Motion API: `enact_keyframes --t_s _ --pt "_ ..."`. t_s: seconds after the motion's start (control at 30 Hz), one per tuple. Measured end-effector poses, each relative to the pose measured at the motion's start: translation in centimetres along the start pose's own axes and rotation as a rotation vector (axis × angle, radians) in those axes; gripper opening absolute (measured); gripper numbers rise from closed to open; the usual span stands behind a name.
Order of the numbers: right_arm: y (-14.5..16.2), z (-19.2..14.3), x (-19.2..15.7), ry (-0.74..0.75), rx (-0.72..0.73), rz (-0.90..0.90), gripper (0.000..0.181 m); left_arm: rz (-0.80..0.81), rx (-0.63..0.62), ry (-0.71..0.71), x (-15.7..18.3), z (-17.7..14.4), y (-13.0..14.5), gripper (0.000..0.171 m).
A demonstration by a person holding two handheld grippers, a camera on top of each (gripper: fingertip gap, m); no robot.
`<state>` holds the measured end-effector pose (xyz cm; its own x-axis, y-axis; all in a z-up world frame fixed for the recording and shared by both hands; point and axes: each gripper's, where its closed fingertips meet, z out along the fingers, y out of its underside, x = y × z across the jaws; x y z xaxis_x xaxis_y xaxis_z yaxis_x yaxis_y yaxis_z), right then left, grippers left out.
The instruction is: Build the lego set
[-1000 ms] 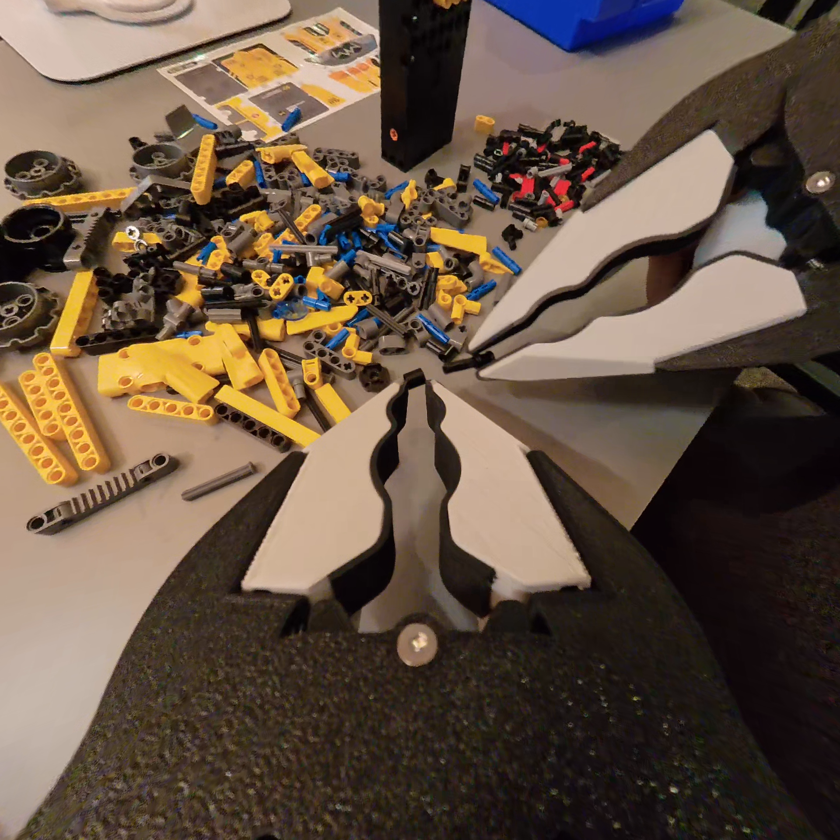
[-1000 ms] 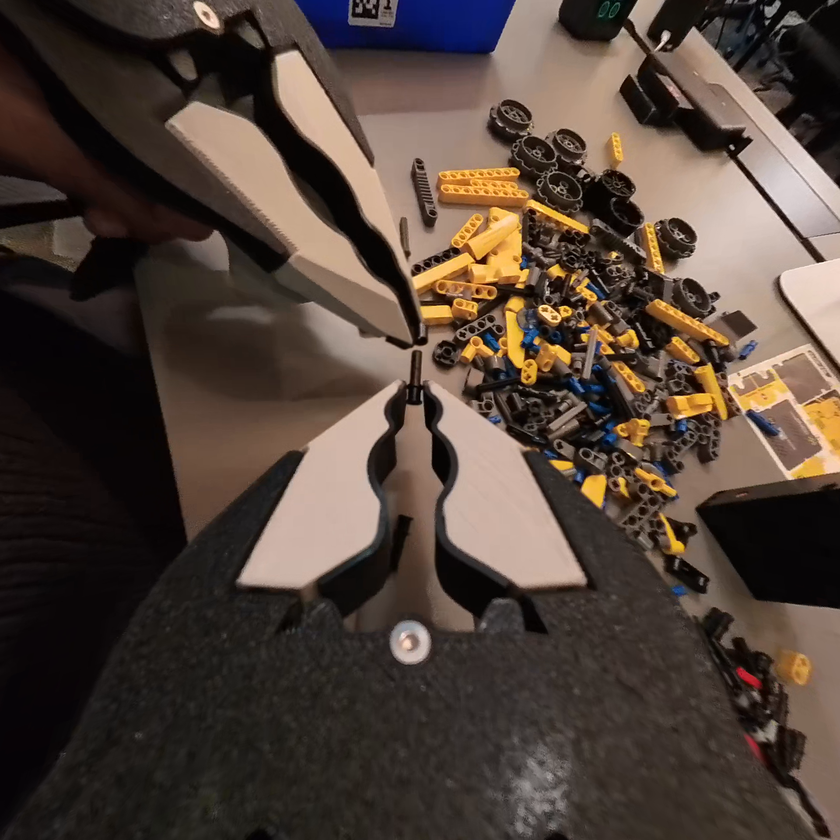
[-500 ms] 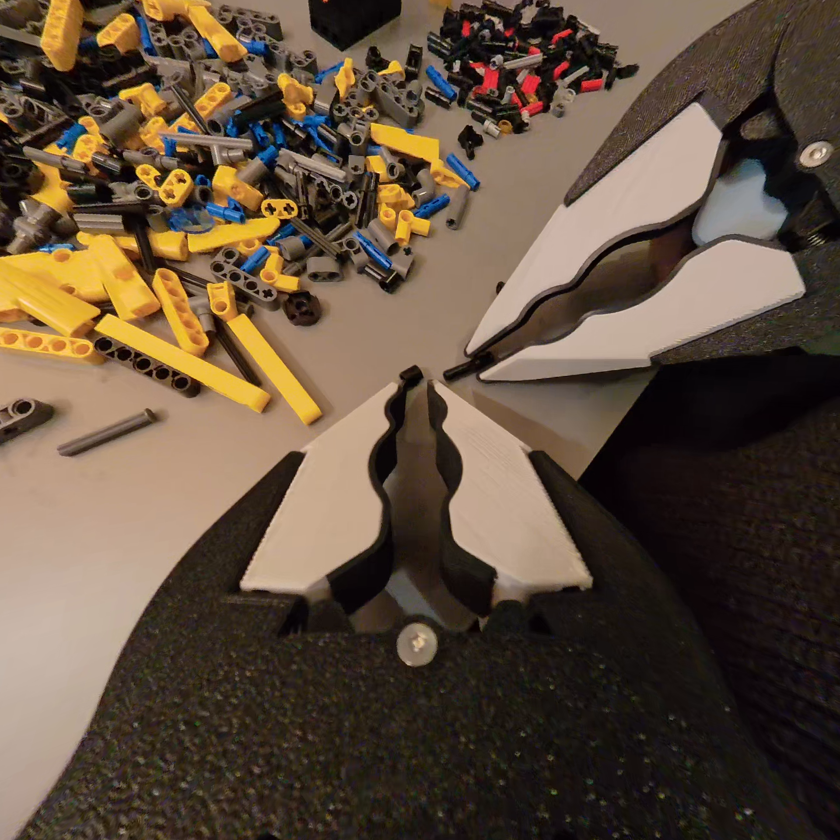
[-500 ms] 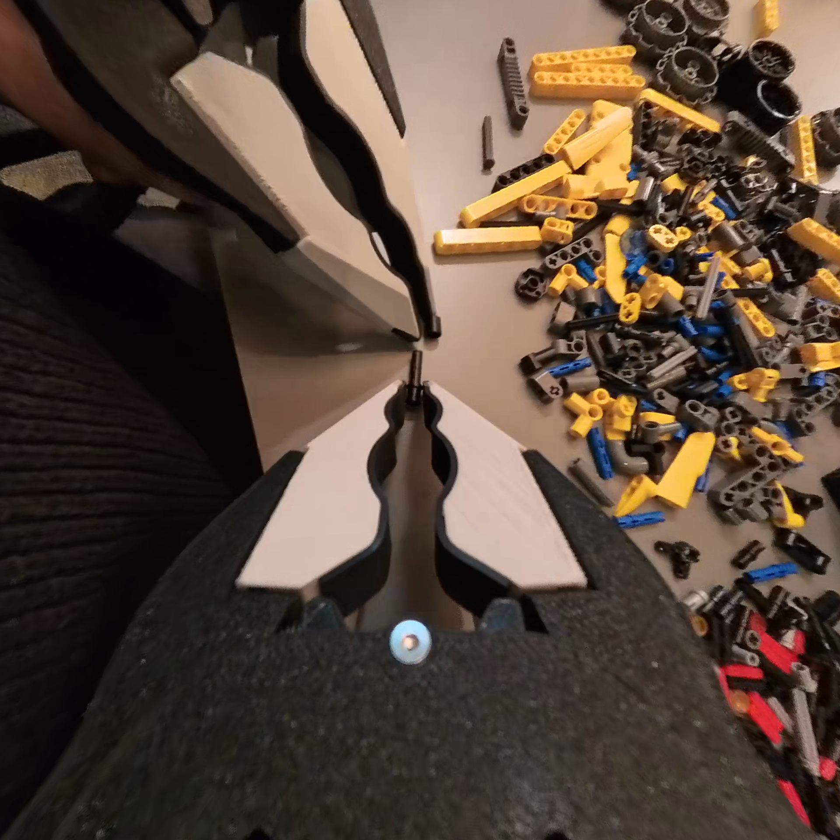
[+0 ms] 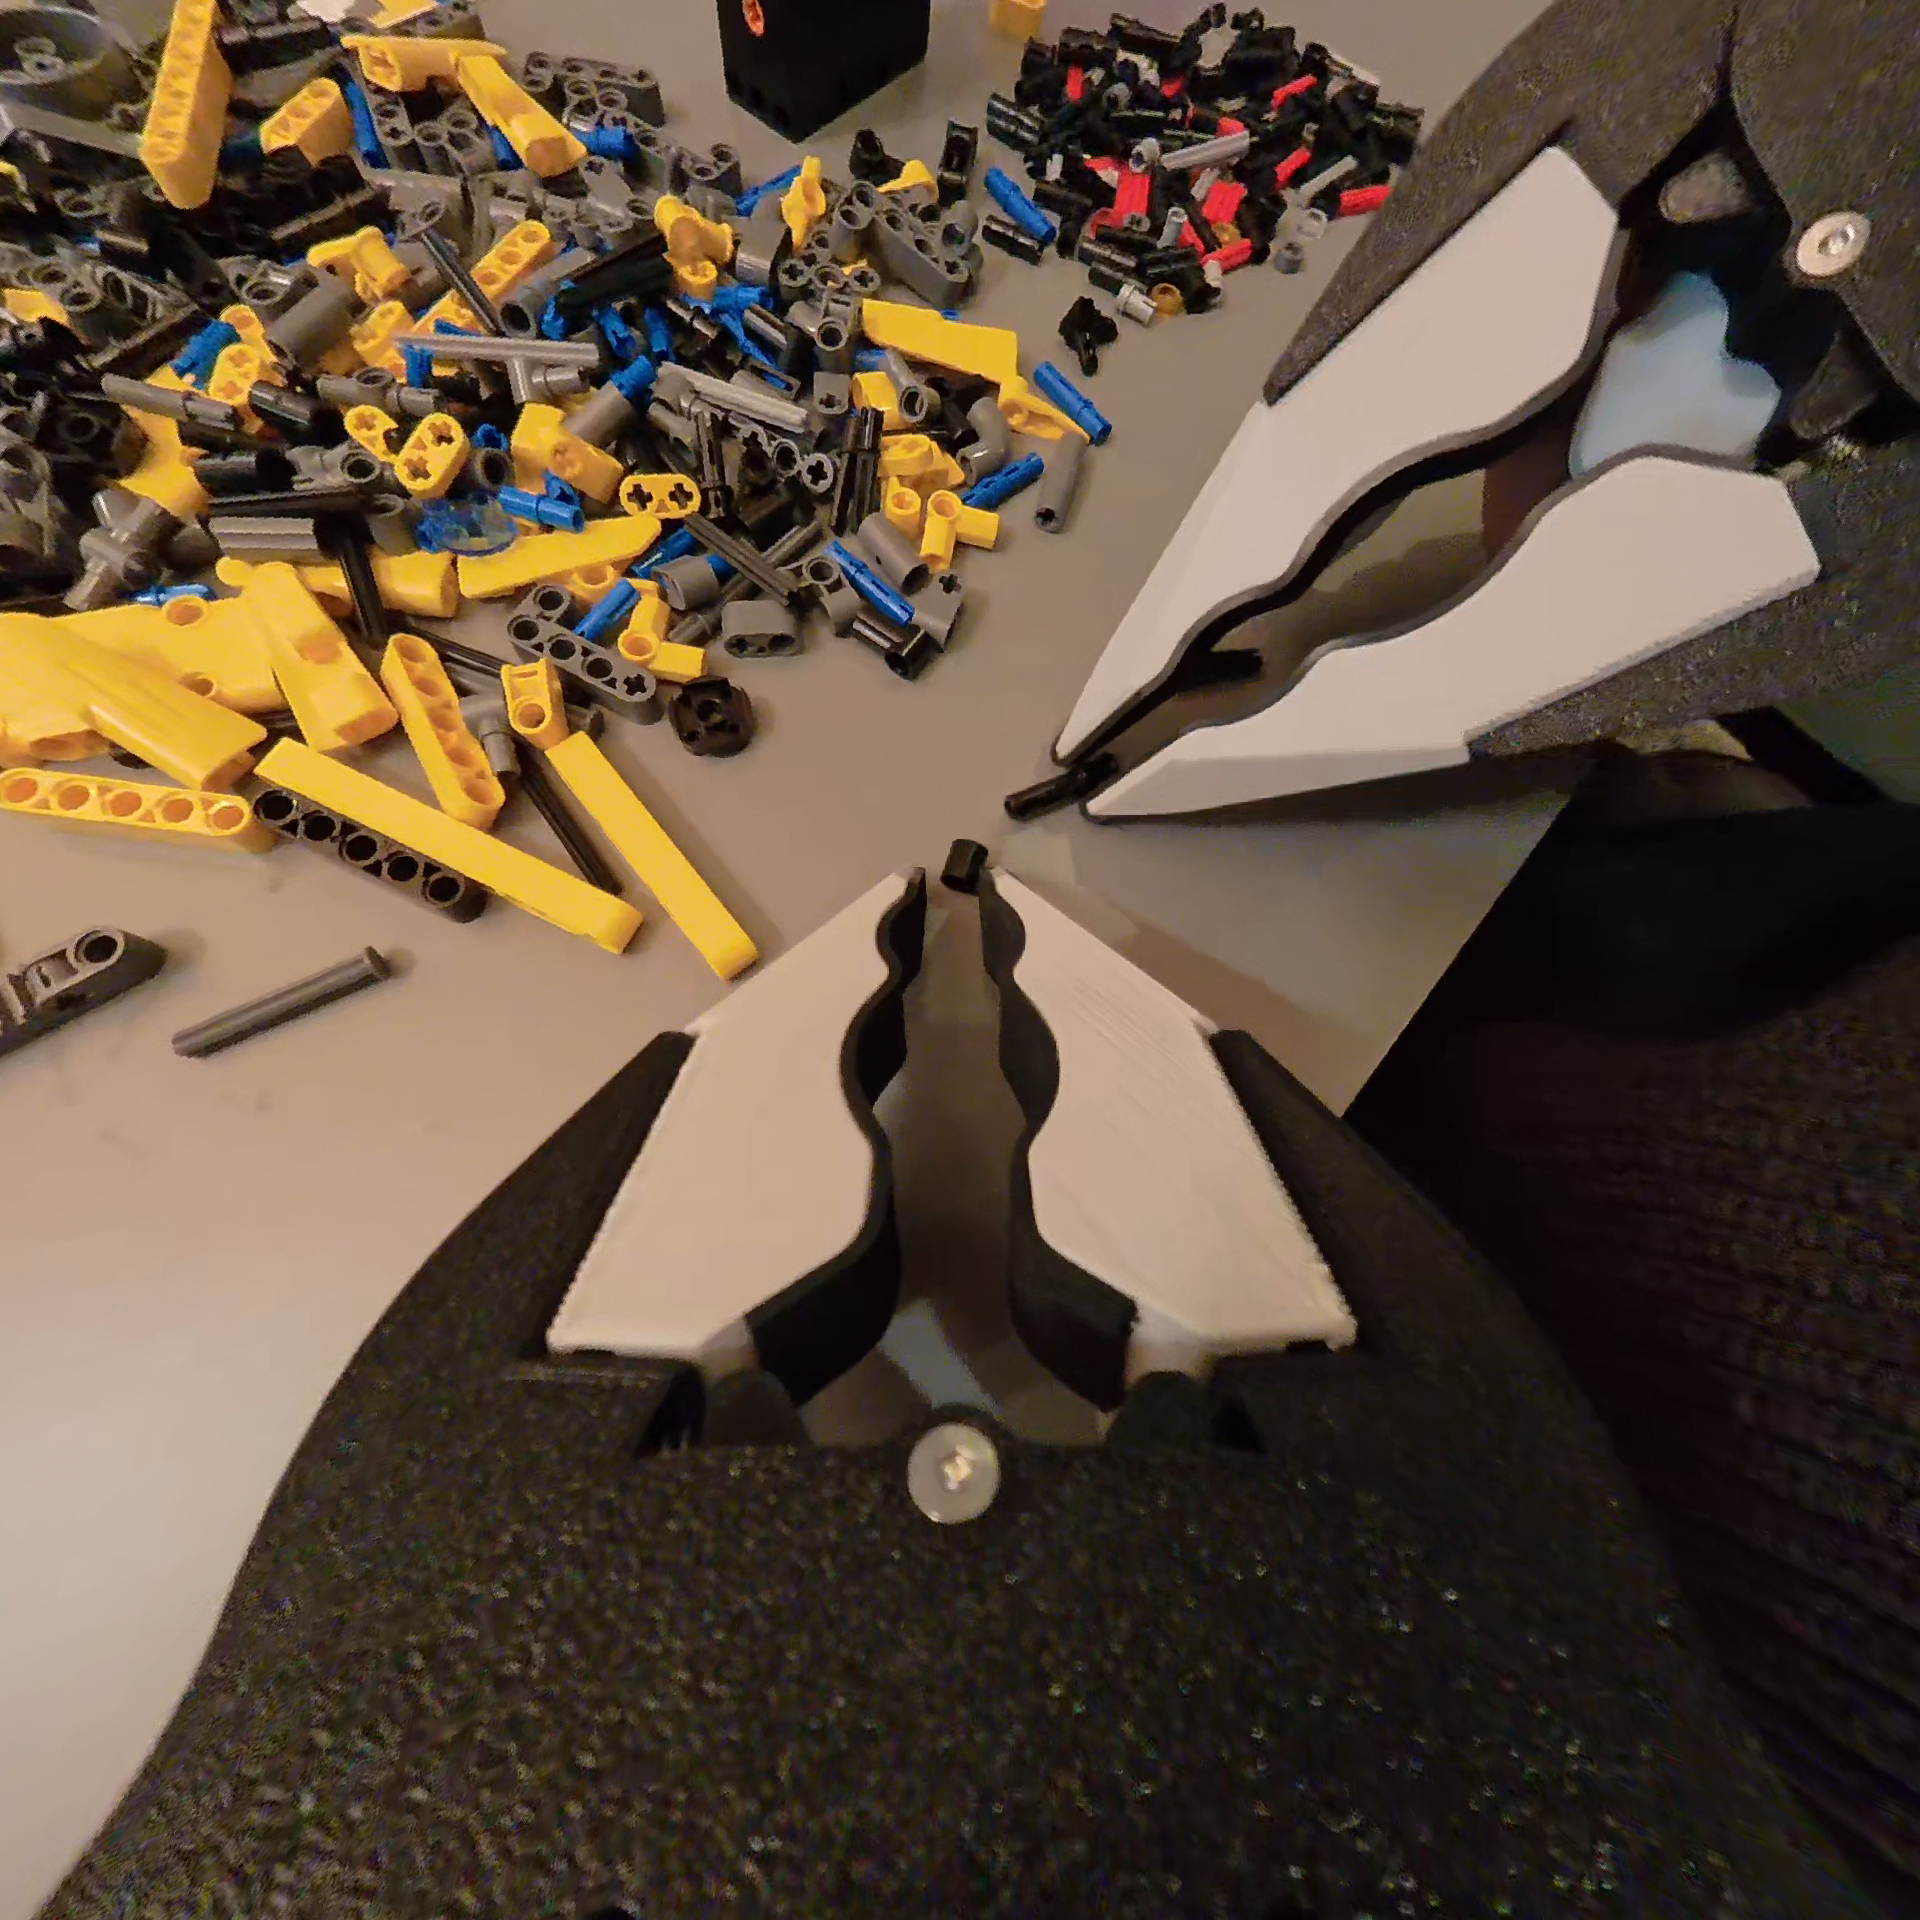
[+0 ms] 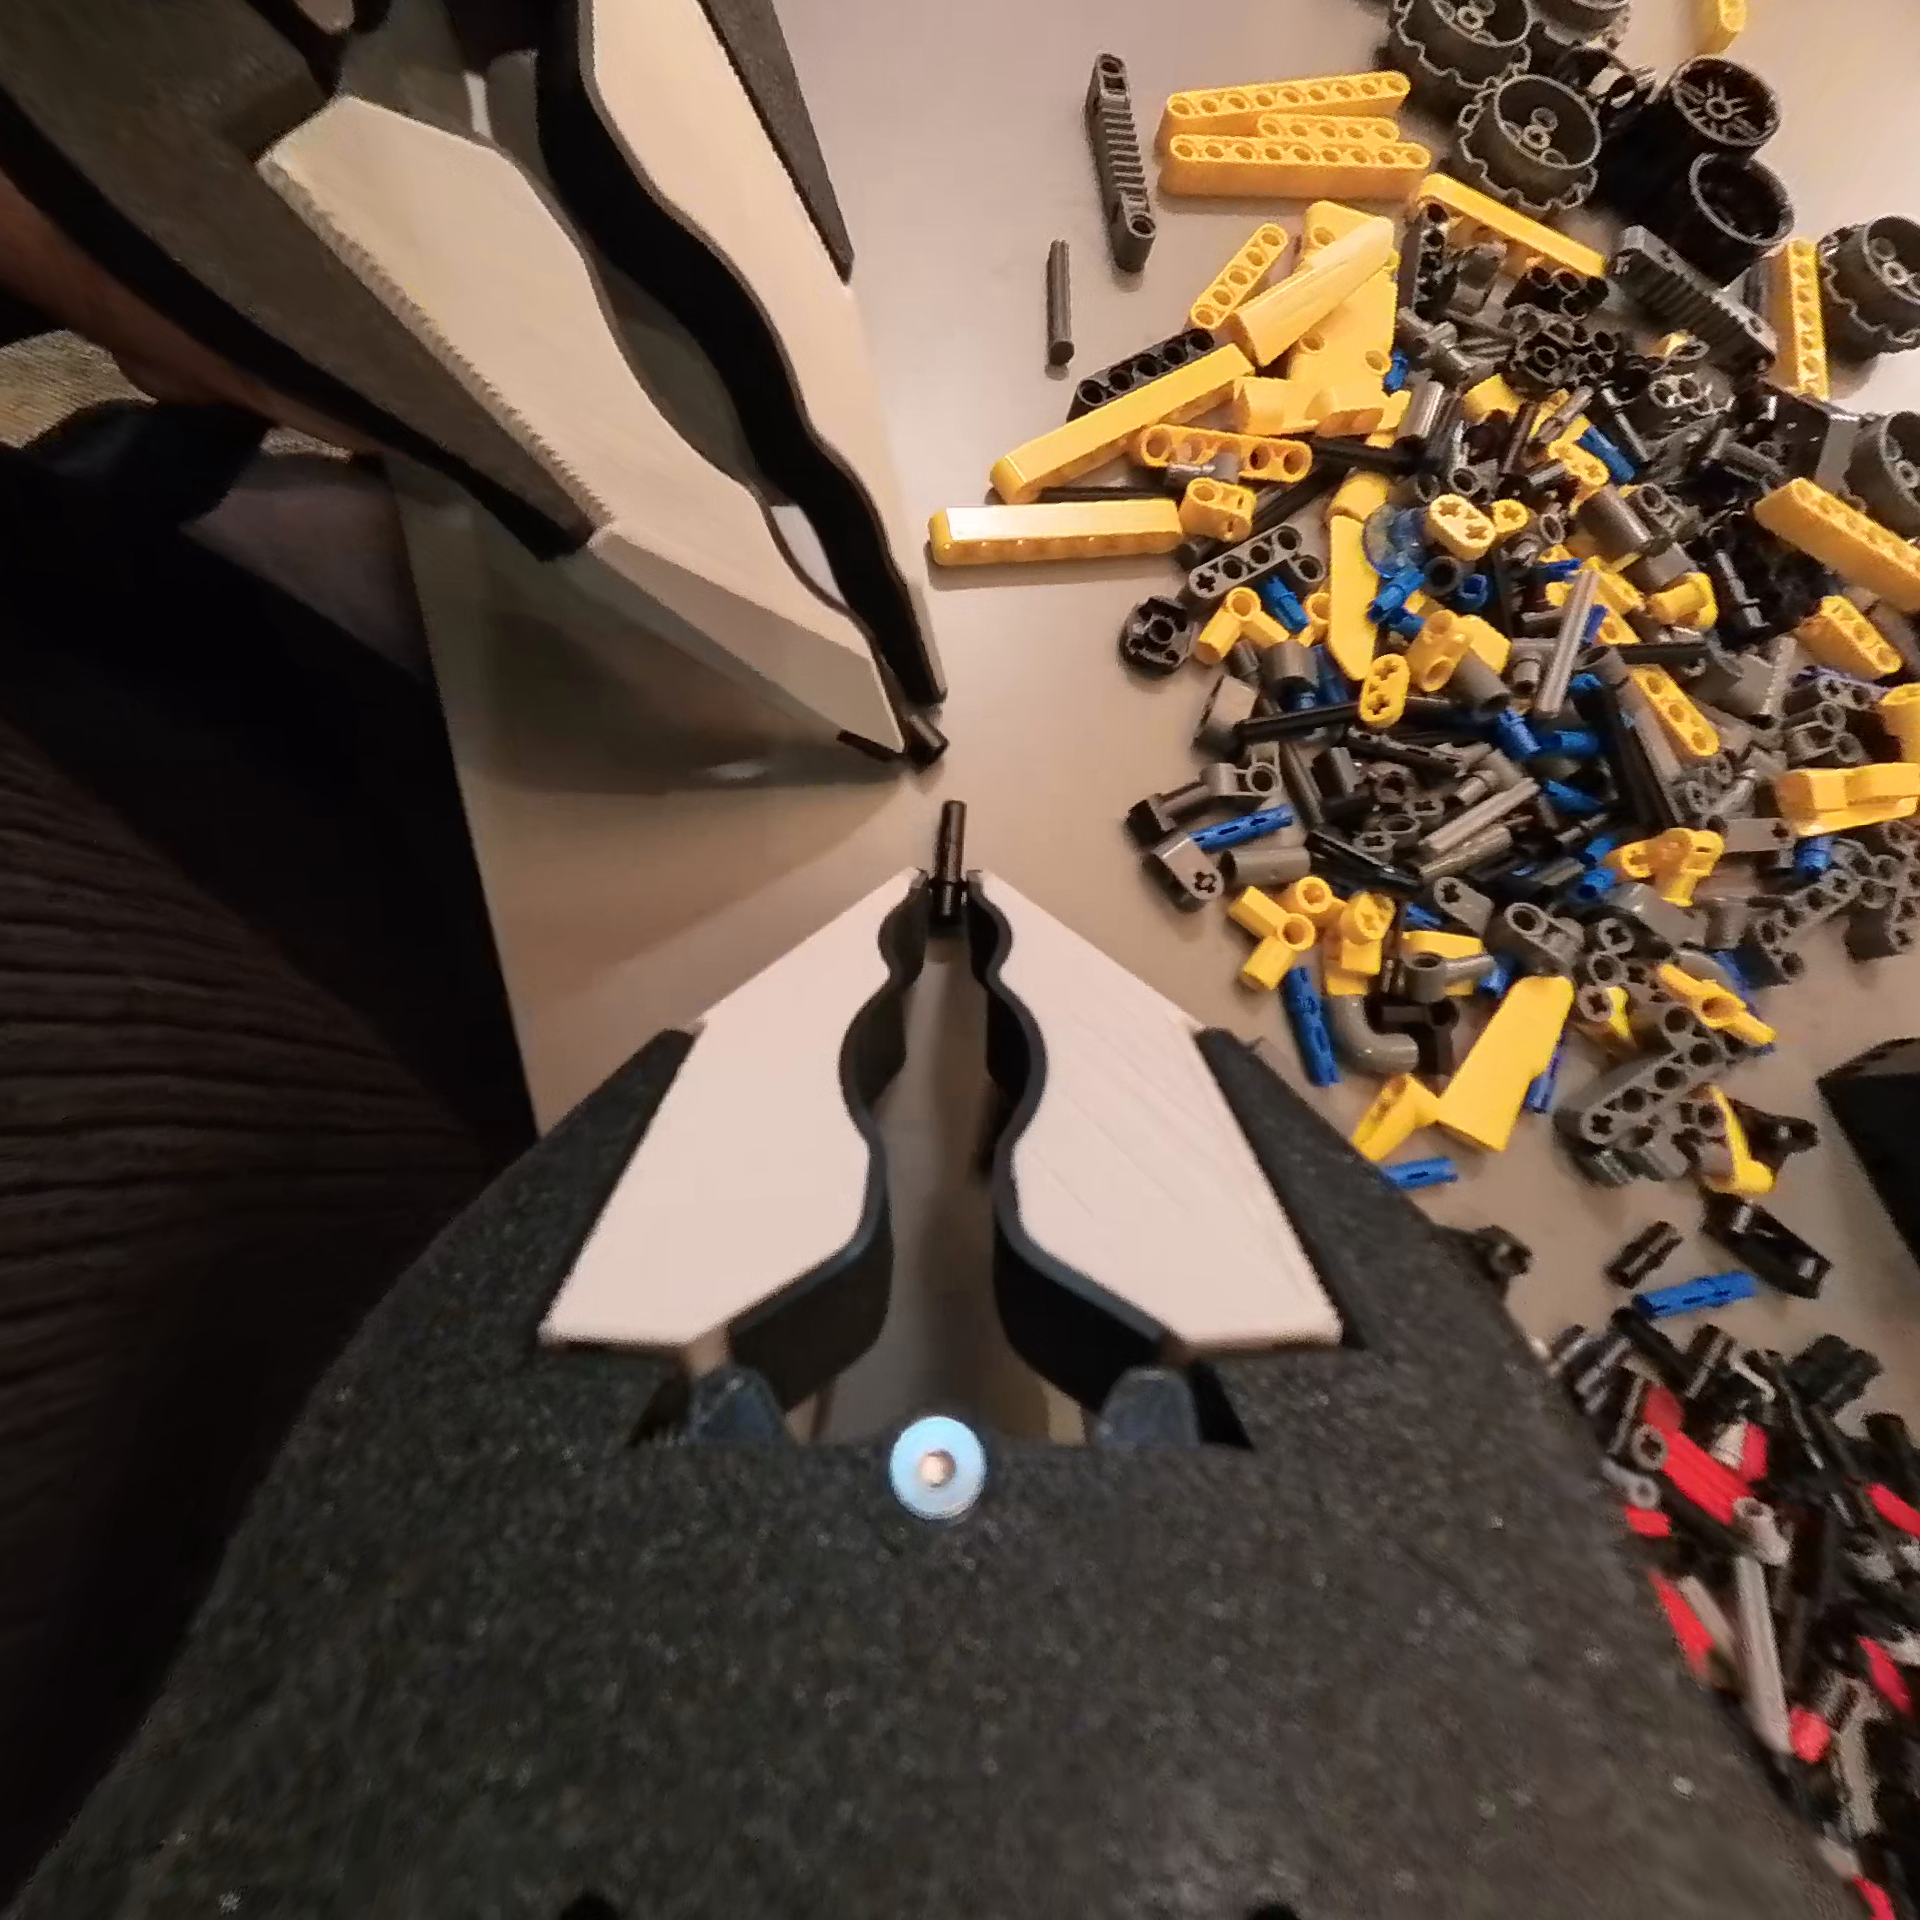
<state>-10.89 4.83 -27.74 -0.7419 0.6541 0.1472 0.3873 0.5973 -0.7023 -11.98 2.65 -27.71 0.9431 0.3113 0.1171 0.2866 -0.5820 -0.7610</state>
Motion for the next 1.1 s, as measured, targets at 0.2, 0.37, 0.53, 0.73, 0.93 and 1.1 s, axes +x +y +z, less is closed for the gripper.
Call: enact_keyframes --t_s 0.2,0.37,0.53,0.73,0.93,1.1 --pt "-0.5 0.6 0.2 -0.093 0.011 -0.091 0.006 0.038 0.003 0.02 0.5 0.1 0.0 0.007" --pt "-0.5 0.6 0.0 -0.18 0.009 -0.192 0.006 0.046 0.006 0.024 0.5 0.0 0.1 0.006" --pt "-0.6 0.6 -0.2 -0.229 0.013 -0.281 0.006 0.04 0.009 0.047 0.6 -0.1 0.1 0.006" --pt "-0.7 0.5 -0.7 -0.312 0.037 -0.386 0.006 0.009 0.017 0.108 1.0 -0.3 0.0 0.006" --pt "-0.7 0.4 -1.6 -0.433 0.083 -0.287 0.006 -0.068 -0.016 0.224 1.4 -0.7 0.4 0.006" --pt "-0.7 0.5 -1.7 -0.414 0.066 -0.22 0.006 -0.013 -0.054 0.182 0.9 -1.0 1.0 0.0"
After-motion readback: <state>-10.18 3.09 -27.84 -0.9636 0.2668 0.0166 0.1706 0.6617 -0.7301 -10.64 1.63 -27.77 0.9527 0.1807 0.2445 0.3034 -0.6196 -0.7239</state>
